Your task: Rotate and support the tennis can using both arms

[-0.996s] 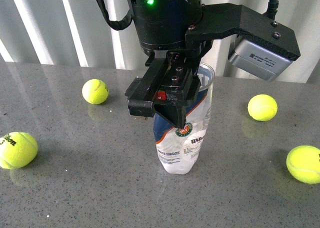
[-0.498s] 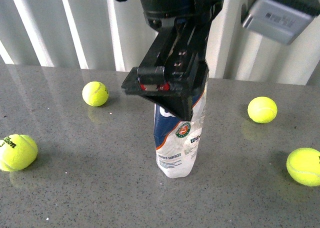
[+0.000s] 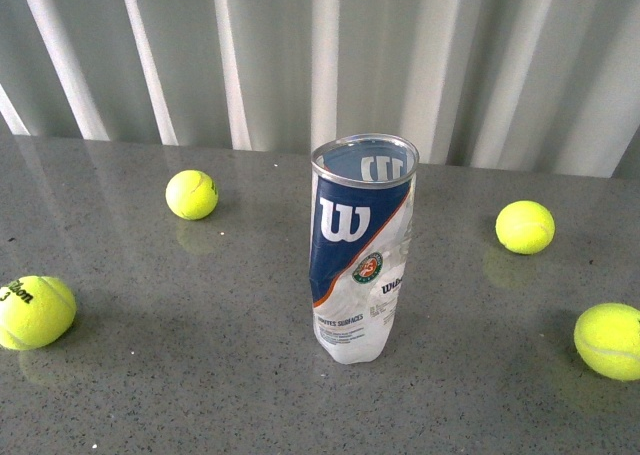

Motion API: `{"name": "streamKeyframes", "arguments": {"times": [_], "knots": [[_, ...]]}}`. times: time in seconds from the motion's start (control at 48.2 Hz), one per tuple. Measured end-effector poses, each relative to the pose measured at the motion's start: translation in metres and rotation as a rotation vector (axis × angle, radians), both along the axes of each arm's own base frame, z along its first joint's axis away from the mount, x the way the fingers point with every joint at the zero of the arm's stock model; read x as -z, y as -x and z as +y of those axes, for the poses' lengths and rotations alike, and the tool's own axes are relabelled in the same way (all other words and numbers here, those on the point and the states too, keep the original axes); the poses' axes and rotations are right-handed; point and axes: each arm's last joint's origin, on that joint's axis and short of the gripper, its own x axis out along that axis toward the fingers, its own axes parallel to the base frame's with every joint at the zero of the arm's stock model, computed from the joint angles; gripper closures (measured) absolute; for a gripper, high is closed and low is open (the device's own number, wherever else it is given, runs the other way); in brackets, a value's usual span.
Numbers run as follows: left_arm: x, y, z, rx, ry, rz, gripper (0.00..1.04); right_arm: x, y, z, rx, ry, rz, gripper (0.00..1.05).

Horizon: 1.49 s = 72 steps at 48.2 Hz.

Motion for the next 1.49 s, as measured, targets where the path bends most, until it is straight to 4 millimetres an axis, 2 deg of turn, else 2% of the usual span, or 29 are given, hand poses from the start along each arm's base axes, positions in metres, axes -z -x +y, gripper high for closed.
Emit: {"name": "streamKeyframes", "arguments": {"times": [0.062, 0.124, 0.207, 0.29, 0.373, 0.415, 0.477, 0.581, 0.643, 0.684, 0.83, 0.85, 1.037, 1.245, 1.493], "knots": [[0.0, 0.014, 0.024, -0.084, 0.092, -0.015, 0.07, 0.0, 0.0, 0.0, 0.0, 0.0, 0.0, 0.07], [0.009, 0.033, 0.049, -0.179, 0.211, 0.002, 0.07, 0.0, 0.0, 0.0, 0.0, 0.0, 0.0, 0.07], [0.037, 0.067, 0.08, -0.298, 0.354, 0.055, 0.07, 0.0, 0.0, 0.0, 0.0, 0.0, 0.0, 0.07], [0.06, 0.087, 0.097, -0.377, 0.439, 0.076, 0.08, 0.0, 0.0, 0.0, 0.0, 0.0, 0.0, 0.07], [0.081, 0.105, 0.114, -0.588, 0.531, -0.024, 0.2, 0.0, 0.0, 0.0, 0.0, 0.0, 0.0, 0.07], [0.092, 0.113, 0.12, -0.623, 0.552, -0.054, 0.25, 0.0, 0.0, 0.0, 0.0, 0.0, 0.0, 0.07], [0.118, 0.129, 0.129, -0.66, 0.579, -0.078, 0.36, 0.0, 0.0, 0.0, 0.0, 0.0, 0.0, 0.07], [0.157, 0.142, 0.128, -0.719, 0.603, -0.051, 0.52, 0.0, 0.0, 0.0, 0.0, 0.0, 0.0, 0.07], [0.171, 0.146, 0.124, -0.714, 0.605, -0.03, 0.61, 0.0, 0.0, 0.0, -0.001, 0.0, 0.0, 0.07], [0.177, 0.147, 0.121, -0.713, 0.607, -0.021, 0.66, 0.0, 0.0, 0.0, -0.001, 0.0, 0.0, 0.07], [0.201, 0.158, 0.109, -0.705, 0.61, -0.018, 1.0, 0.0, 0.0, 0.0, 0.002, 0.0, 0.0, 0.07], [0.202, 0.159, 0.108, -0.709, 0.612, -0.02, 1.01, 0.0, 0.0, 0.0, 0.002, 0.0, 0.0, 0.07], [0.221, 0.168, 0.1, -0.707, 0.617, -0.016, 1.01, 0.0, 0.0, 0.0, 0.0, 0.0, 0.0, 0.07], [0.23, 0.174, 0.089, -0.711, 0.621, -0.026, 1.01, 0.0, 0.0, 0.0, 0.0, 0.0, 0.0, 0.07], [0.242, 0.182, 0.087, -0.699, 0.621, -0.021, 1.01, 0.0, 0.0, 0.0, 0.0, 0.0, 0.0, 0.07]]}}
